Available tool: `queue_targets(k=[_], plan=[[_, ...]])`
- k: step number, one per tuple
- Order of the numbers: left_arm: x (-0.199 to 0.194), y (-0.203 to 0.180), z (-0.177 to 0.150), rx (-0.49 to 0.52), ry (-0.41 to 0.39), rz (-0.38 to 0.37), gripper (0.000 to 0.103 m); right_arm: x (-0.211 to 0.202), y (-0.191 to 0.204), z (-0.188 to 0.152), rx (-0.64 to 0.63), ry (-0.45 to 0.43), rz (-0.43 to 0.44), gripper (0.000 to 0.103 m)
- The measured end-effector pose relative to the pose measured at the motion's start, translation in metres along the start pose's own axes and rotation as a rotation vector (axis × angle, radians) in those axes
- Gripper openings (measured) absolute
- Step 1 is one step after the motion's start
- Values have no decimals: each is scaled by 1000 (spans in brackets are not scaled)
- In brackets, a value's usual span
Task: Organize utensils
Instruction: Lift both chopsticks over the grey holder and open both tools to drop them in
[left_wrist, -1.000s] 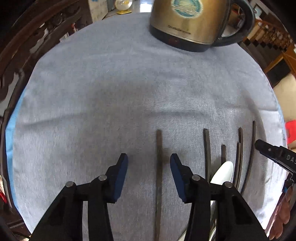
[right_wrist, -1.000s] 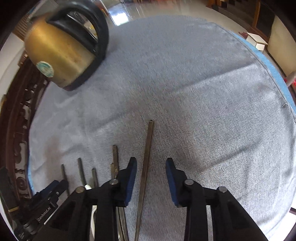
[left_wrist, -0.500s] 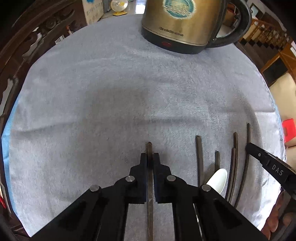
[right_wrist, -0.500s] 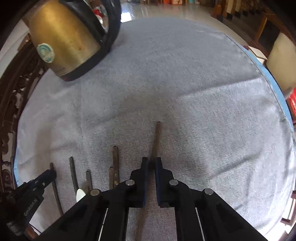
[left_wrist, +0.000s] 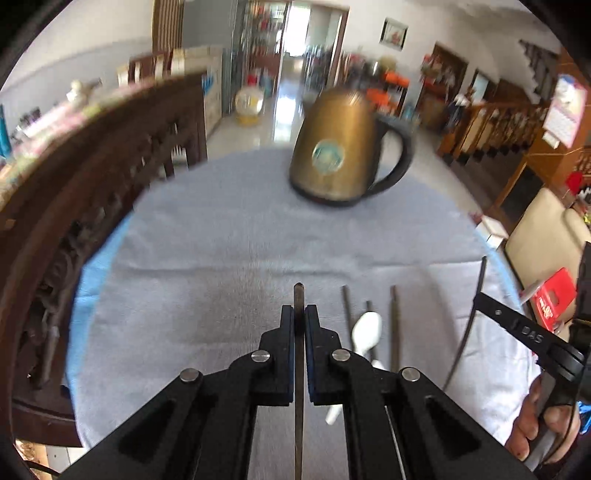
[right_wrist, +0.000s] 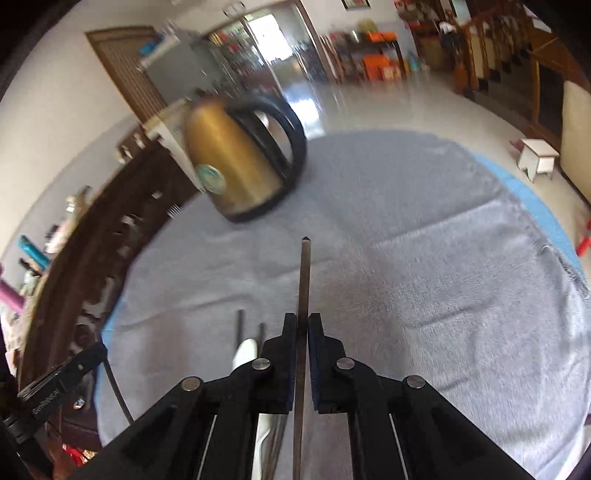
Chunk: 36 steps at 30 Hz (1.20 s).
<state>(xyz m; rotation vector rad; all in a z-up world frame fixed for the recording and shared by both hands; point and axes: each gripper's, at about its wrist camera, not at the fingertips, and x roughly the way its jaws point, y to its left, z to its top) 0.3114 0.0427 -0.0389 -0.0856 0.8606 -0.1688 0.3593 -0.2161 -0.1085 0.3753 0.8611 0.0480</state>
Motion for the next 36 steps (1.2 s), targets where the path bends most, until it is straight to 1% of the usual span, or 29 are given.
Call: queue_targets(k=[1, 2, 3, 4, 6, 9, 11, 15, 19, 22, 25, 29, 32, 34, 36], plan=[[-13, -2, -8, 1, -31, -4, 5, -20, -1, -5, -5, -26, 7, 7], [-21, -2, -14, -1, -53, -7, 5, -35, 1, -10, -10, -55, 19, 7], [-38, -3, -23, -7, -92, -9, 5, -47, 3, -15, -14, -84, 32, 7], [-49, -4, -25, -12, -110, -10, 5, -64, 2, -20, -16, -102, 40, 7], [-68, -3, -37, -20, -167, 0, 5, -86, 4, -30, -22, -156, 52, 7], [-95, -10, -58, -21, -240, 20, 5, -117, 8, -45, -46, -238, 39, 7], [-115, -16, -62, -15, -275, 13, 5, -135, 15, -56, -69, -299, 26, 7], [-148, -28, -63, 6, -322, 0, 5, -173, 26, -71, -118, -393, 17, 7], [-187, -36, -61, 19, -399, -31, 5, -218, 34, -79, -156, -456, 50, 7], [-214, -43, -62, 29, -450, -58, 5, -247, 39, -83, -176, -484, 81, 7], [-244, -50, -65, 22, -501, -105, 5, -277, 45, -90, -187, -490, 135, 7], [-270, -57, -69, 21, -550, -147, 5, -308, 56, -106, -237, -493, 165, 7], [-272, -59, -73, 18, -575, -159, 5, -319, 61, -119, -254, -478, 188, 7], [-265, -60, -77, 9, -561, -173, 5, -320, 64, -129, -266, -461, 185, 7], [-248, -62, -83, 3, -525, -188, 5, -317, 65, -135, -277, -441, 180, 7]])
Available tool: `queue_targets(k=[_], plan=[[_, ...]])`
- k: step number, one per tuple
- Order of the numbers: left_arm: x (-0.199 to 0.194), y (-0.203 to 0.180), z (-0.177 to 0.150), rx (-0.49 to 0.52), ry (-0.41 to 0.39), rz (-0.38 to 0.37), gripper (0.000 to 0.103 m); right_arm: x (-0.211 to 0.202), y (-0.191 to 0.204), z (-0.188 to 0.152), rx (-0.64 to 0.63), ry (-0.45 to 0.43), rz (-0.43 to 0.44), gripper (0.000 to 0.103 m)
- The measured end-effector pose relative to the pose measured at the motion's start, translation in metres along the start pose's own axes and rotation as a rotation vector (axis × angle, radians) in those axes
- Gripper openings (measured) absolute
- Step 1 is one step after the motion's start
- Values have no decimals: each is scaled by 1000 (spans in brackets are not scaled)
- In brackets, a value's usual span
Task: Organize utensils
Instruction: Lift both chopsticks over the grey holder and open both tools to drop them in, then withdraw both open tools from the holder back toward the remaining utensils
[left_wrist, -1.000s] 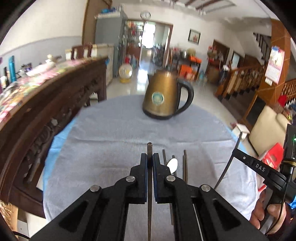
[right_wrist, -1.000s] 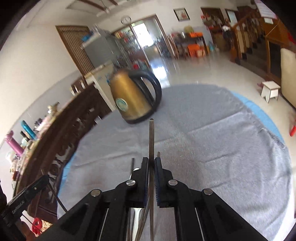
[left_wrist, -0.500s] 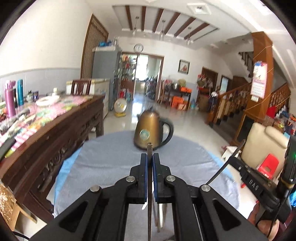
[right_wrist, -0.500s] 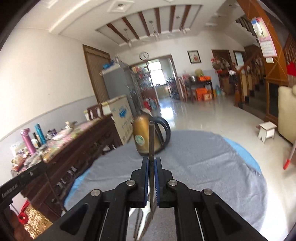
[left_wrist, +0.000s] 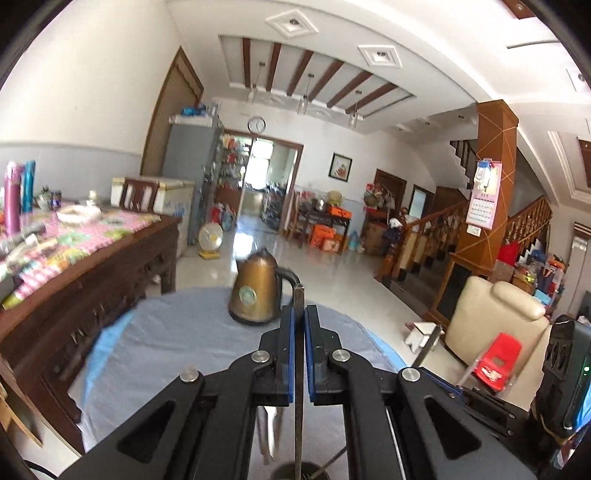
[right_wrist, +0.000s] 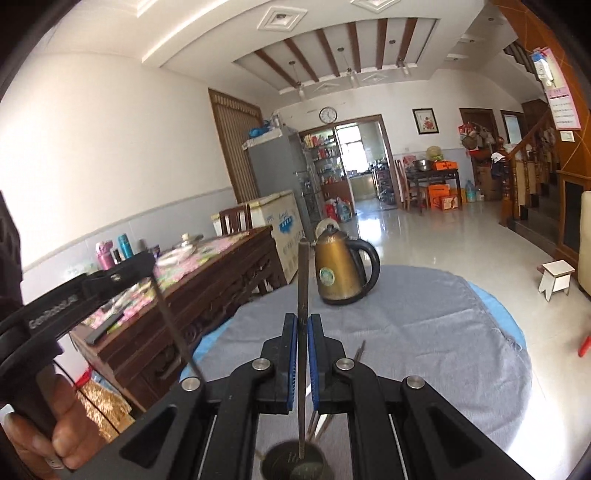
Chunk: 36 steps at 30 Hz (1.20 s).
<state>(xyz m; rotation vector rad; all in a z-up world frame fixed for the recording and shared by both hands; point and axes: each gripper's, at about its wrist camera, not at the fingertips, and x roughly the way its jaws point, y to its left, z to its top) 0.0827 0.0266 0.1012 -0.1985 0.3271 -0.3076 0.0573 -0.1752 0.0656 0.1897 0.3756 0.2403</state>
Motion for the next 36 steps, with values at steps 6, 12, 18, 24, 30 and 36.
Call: queue_targets(k=[6, 12, 18, 24, 30, 36], plan=[[37, 9, -39, 6, 113, 43, 5, 18, -4, -34, -4, 106, -12, 7], [63, 17, -68, 14, 238, 79, 5, 37, -15, -59, 10, 214, 0, 7], [46, 14, -74, 75, 217, 141, 61, 29, -29, -63, 72, 224, 36, 29], [26, 10, -66, 160, 170, 238, 66, 15, -38, -55, 118, 168, 28, 43], [18, 18, -65, 185, 161, 314, 67, 16, -38, -49, 126, 162, 6, 47], [17, 29, -67, 173, 180, 386, 67, 21, -45, -51, 143, 172, -5, 47]])
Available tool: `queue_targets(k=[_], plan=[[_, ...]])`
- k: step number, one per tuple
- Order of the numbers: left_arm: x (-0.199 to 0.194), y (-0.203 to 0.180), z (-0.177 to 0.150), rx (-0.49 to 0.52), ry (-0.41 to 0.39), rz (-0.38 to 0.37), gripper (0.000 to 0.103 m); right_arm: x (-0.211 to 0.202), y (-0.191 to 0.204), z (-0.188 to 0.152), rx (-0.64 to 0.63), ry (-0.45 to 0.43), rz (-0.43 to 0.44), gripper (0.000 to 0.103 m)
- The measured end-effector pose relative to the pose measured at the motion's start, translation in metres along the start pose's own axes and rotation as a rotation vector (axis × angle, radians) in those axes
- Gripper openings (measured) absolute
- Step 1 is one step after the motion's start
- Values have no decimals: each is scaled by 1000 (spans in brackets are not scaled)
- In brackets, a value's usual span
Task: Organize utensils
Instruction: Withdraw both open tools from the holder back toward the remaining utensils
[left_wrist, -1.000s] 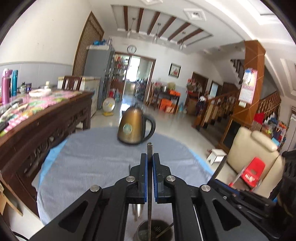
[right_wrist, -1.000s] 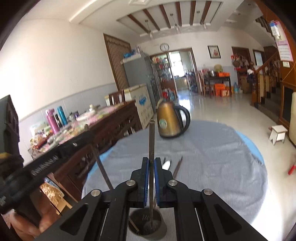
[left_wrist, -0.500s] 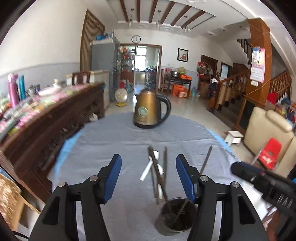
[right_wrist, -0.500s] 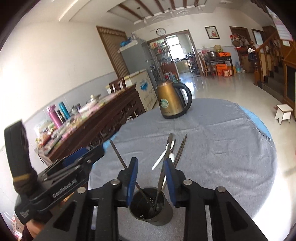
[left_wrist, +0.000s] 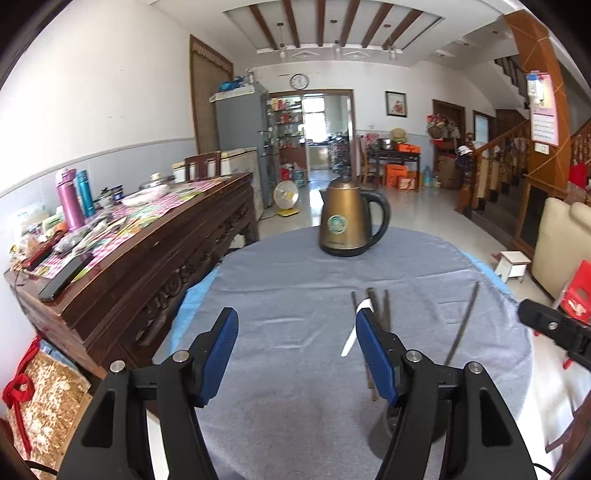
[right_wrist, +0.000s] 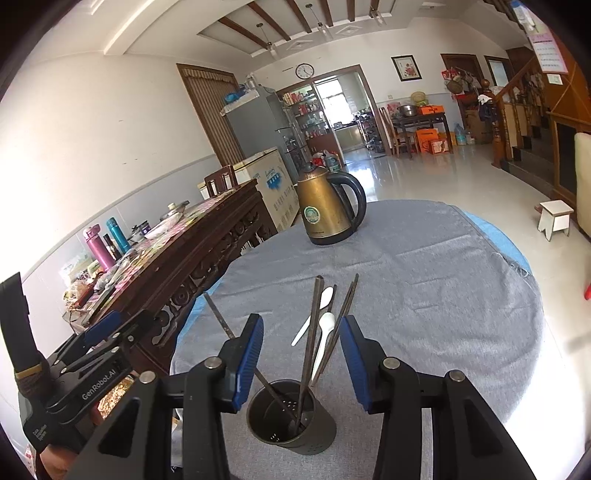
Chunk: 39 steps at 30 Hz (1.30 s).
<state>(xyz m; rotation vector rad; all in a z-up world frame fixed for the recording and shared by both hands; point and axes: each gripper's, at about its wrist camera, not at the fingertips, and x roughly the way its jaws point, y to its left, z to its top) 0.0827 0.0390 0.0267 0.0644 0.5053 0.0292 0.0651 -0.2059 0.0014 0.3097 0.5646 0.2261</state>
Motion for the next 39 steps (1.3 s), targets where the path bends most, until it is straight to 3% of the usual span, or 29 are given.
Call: queue_targets(k=[3, 7, 13, 21, 31, 35, 39], plan=[[4, 5, -4, -6, 18, 29, 68, 0, -4, 1, 8, 0, -8, 47], [10, 11, -8, -14, 39, 60, 72, 2, -8, -1, 13, 2, -25, 58], [18, 16, -13, -10, 60, 99, 73, 8, -13, -7, 22, 17, -48, 58], [28, 19, -21, -15, 99, 96, 75, 15, -20, -10, 38, 30, -61, 58], [88, 26, -52, -58, 288, 85, 75, 48, -39, -21, 86, 111, -114, 58], [114, 37, -65, -113, 364, 84, 75, 66, -45, -26, 99, 142, -137, 58], [135, 64, -82, -213, 416, 136, 75, 86, -52, -29, 113, 182, -161, 58]])
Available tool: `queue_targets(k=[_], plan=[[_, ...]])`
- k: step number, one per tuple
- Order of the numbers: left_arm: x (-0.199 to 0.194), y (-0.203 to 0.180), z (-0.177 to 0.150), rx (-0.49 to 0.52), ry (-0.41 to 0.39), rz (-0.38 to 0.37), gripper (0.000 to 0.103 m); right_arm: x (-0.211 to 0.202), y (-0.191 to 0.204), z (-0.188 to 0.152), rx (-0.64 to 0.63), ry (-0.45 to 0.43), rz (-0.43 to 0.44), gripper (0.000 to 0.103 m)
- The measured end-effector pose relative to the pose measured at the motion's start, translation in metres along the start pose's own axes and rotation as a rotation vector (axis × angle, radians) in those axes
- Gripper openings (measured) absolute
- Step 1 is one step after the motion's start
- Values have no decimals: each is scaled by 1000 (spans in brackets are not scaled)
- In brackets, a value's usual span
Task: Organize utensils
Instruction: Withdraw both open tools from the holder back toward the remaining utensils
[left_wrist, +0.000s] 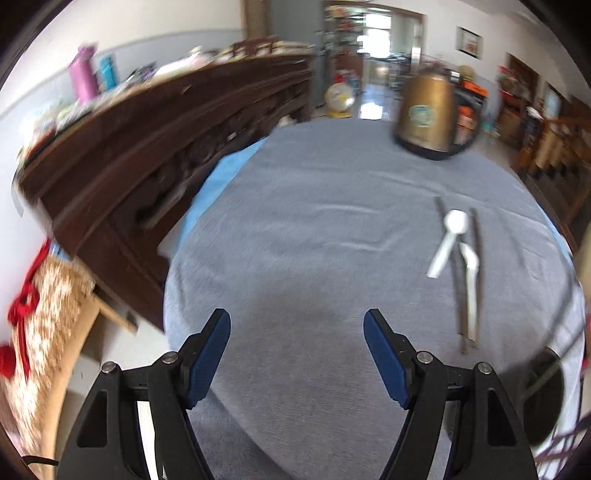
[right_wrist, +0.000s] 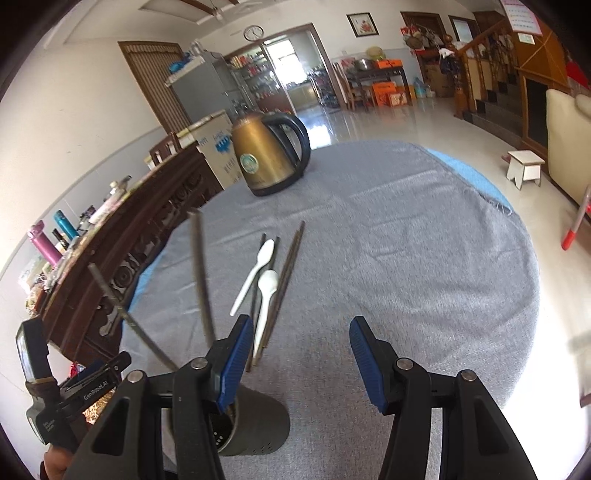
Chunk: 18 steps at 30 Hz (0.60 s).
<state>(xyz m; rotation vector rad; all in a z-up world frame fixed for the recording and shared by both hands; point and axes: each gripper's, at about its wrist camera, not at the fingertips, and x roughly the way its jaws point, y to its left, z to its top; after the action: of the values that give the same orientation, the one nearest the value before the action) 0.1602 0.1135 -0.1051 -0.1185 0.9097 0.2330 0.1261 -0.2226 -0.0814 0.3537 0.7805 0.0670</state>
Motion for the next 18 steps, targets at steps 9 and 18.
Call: queue_targets(k=[9, 18], plan=[[39, 84, -16, -256, 97, 89, 75, 29, 9, 5, 6, 52, -45, 58], [47, 141, -37, -397, 130, 119, 75, 48, 38, 4, -32, 94, -56, 58]])
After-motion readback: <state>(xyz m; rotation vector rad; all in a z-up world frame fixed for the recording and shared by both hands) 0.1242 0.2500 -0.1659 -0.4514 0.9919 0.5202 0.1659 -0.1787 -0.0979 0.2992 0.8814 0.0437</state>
